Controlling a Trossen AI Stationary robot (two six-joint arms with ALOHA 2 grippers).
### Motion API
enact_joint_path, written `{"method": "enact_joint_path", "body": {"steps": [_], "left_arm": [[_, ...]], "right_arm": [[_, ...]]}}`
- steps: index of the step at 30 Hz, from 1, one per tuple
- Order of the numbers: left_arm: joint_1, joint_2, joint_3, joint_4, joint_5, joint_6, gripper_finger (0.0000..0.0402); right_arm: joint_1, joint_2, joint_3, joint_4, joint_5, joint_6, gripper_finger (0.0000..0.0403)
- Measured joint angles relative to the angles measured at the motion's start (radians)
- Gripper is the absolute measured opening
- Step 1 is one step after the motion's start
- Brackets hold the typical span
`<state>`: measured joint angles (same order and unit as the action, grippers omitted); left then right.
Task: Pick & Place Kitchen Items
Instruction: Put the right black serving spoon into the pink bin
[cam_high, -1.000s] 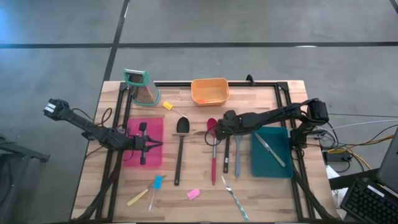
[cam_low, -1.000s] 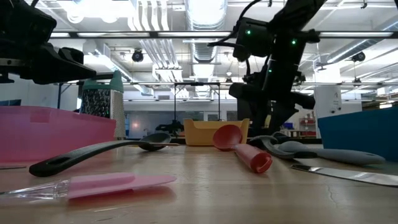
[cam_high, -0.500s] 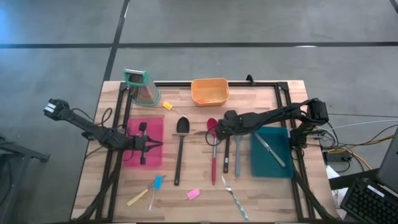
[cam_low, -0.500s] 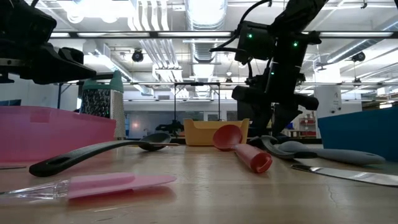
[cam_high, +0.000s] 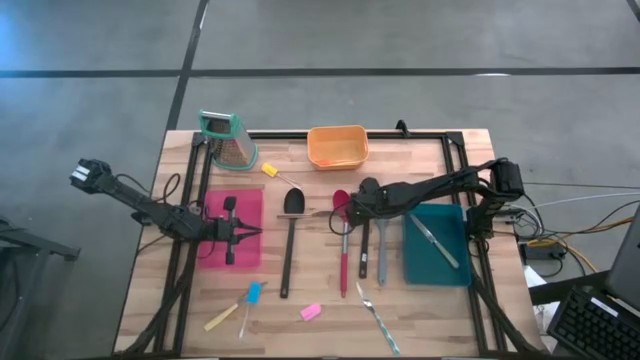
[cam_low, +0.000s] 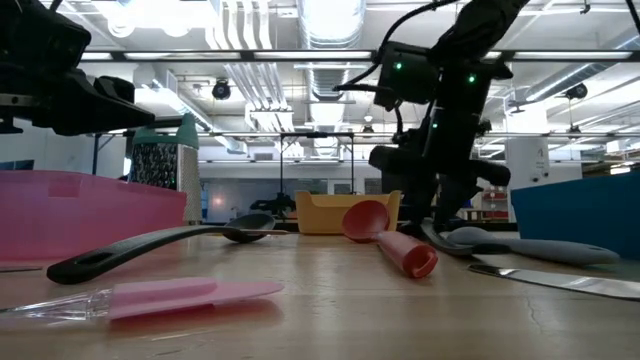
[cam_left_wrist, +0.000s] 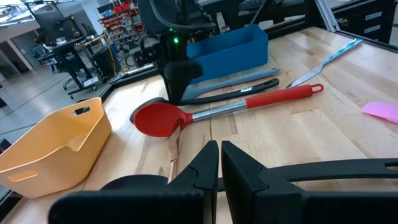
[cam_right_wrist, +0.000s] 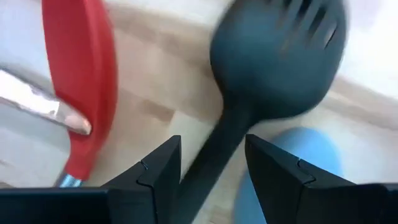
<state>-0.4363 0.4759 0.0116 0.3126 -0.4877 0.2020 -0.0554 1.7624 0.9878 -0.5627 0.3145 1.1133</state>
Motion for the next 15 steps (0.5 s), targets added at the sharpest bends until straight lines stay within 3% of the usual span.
{"method": "enact_joint_path", "body": {"steps": [10,15], "left_arm": [[0.000,0.000,0.000,-0.004,0.000,0.000,0.0023],[0.000,0.000,0.000,-0.009,0.000,0.000,0.0023]], "right_arm": [[-0.015,0.065,0.004,0.015,-0.004,-0.013,0.0191],[-0.022,0.056,0.002,0.017,0.020,-0.006,0.0173]]}}
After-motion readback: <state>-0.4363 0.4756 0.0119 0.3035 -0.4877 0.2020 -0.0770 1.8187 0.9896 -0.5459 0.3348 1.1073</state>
